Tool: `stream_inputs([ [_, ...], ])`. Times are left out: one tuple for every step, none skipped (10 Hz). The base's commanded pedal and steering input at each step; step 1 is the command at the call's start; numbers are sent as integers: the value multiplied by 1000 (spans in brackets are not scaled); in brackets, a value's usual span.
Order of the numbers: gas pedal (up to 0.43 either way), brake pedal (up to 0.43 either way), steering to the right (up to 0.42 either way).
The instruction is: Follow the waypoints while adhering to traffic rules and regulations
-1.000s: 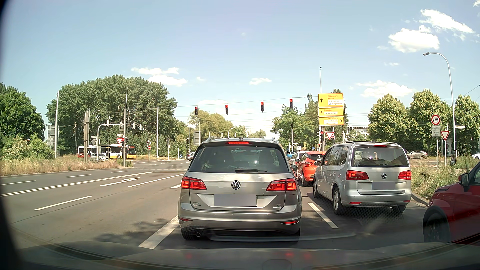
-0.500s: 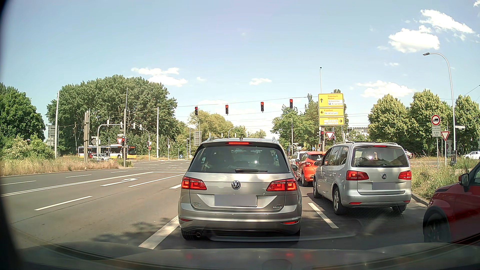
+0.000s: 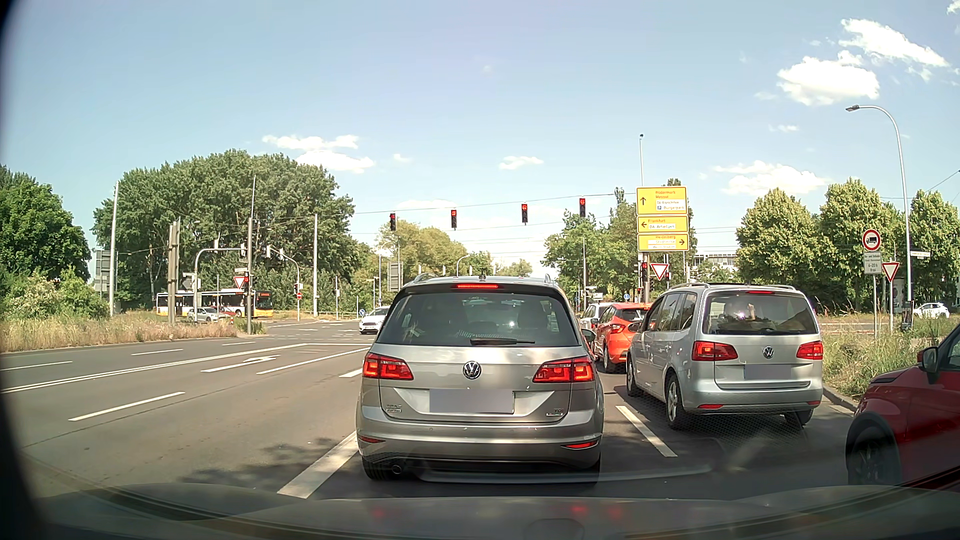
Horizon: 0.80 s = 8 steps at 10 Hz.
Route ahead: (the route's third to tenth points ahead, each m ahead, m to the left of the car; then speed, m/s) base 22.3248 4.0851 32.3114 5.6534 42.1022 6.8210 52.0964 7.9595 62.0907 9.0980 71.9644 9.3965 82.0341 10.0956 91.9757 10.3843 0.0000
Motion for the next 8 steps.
stream_inputs([
  [0, 323, 3],
  [0, 323, 3],
  [0, 323, 3],
  [0, 323, 3],
  [0, 323, 3],
  [0, 323, 3],
  [0, 323, 3],
  [0, 323, 3],
])
